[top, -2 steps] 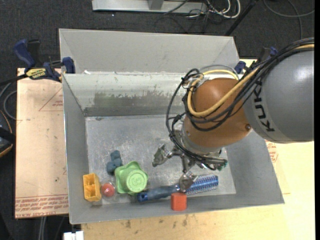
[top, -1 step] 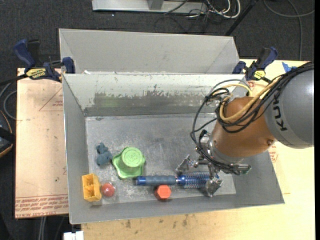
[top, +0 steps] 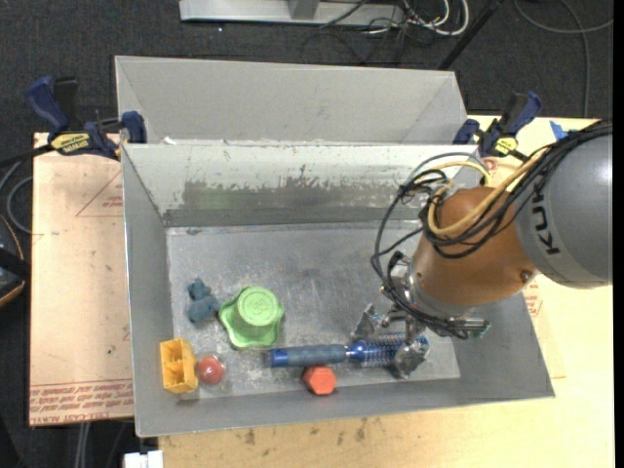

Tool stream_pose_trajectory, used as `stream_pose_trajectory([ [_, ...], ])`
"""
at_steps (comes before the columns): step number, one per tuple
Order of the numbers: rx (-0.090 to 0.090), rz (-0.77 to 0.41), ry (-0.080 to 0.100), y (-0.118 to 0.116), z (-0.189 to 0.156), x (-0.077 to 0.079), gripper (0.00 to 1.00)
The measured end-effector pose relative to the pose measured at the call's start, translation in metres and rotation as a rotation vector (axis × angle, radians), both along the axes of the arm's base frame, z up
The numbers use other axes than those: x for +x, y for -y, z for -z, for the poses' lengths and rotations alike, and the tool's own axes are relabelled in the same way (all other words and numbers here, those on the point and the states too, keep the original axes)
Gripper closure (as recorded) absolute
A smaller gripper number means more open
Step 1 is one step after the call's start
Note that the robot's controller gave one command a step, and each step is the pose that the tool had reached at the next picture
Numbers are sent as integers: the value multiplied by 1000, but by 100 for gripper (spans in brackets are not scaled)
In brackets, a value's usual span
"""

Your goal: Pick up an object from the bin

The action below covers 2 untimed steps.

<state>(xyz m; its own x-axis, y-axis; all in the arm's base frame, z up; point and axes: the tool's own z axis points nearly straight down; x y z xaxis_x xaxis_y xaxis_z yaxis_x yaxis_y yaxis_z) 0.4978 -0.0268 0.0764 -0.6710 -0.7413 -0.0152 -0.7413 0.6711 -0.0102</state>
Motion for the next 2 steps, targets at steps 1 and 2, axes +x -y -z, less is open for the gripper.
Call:
stream_pose_trajectory([
  [1, -5, -217, -10, -10, -94, -4, 100],
  [2, -3, -157, -15, -13, -52, 4, 100],
])
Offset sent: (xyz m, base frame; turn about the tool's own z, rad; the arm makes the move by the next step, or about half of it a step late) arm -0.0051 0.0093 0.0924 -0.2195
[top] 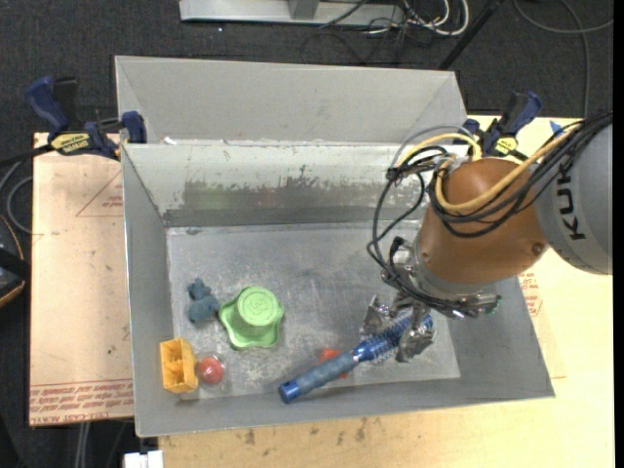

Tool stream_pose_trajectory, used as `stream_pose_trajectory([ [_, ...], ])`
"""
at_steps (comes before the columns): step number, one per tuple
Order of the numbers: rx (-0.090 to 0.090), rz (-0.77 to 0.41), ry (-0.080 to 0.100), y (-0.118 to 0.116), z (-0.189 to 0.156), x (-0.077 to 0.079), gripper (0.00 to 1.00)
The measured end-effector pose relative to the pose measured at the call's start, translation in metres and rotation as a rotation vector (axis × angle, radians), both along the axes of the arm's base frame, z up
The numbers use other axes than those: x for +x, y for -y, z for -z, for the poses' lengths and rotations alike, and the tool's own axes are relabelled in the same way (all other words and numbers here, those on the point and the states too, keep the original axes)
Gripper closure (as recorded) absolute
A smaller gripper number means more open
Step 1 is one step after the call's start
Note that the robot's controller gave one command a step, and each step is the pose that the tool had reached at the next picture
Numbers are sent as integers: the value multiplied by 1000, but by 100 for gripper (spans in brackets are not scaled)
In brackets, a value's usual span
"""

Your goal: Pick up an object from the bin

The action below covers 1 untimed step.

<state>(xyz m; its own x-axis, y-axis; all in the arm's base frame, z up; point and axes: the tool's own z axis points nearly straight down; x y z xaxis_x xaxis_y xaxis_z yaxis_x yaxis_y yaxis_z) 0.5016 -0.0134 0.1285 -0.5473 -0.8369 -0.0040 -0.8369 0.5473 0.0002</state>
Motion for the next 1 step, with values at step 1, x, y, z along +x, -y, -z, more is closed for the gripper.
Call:
stream_pose_trajectory([
  [1, -2, -5, 8, -14, -114, 3, 100],
])
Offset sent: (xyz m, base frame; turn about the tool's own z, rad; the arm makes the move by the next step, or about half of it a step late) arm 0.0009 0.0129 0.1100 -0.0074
